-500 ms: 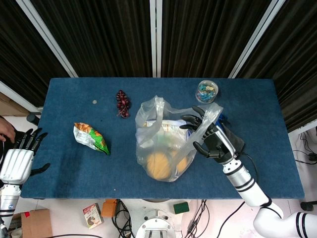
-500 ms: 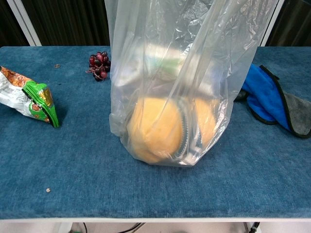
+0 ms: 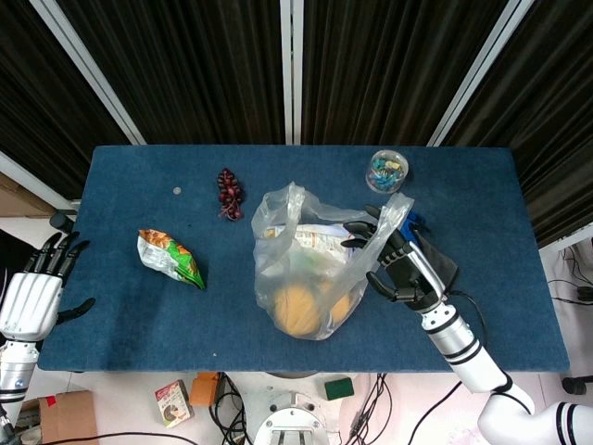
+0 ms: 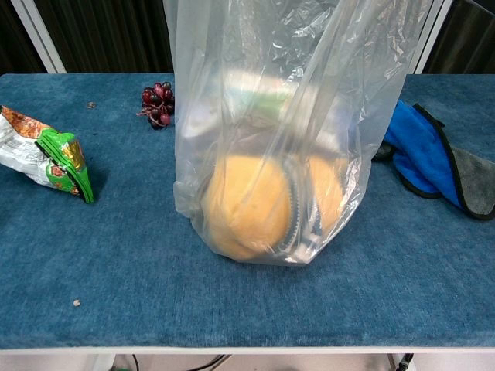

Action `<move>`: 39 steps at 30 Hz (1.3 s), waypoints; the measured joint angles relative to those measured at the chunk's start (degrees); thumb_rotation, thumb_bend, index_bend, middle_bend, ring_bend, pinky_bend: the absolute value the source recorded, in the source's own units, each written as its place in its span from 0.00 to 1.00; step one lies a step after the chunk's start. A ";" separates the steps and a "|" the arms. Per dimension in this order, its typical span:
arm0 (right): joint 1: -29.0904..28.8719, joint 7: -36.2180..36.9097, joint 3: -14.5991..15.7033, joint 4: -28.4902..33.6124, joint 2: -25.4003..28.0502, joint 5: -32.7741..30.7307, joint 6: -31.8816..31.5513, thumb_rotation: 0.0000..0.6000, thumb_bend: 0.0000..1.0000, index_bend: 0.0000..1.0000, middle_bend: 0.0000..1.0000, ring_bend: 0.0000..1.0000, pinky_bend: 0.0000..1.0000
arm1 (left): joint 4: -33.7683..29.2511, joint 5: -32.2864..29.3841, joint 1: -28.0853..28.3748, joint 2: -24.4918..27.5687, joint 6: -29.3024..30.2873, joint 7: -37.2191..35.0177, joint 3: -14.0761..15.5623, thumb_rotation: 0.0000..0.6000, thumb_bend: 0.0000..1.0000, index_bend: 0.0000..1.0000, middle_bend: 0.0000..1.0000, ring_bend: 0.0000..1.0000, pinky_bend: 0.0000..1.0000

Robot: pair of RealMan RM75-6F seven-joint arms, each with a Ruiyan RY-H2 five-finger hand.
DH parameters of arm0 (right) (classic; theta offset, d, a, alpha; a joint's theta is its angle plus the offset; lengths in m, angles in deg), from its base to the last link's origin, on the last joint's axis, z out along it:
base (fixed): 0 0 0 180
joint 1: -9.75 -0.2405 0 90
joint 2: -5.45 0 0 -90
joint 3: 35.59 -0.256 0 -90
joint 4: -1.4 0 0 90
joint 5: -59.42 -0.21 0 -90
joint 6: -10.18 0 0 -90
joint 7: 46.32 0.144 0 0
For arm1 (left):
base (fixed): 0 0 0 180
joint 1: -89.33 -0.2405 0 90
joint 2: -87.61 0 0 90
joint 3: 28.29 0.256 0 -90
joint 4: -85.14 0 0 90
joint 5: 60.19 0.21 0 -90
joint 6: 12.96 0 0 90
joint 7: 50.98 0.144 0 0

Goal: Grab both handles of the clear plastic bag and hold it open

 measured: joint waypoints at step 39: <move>-1.80 -2.11 -0.80 -1.04 -2.03 -1.29 2.15 1.00 0.40 0.08 0.15 0.11 0.20 | -15.54 4.00 28.07 1.85 -9.82 1.84 -17.67 1.00 0.00 0.05 0.16 0.10 0.24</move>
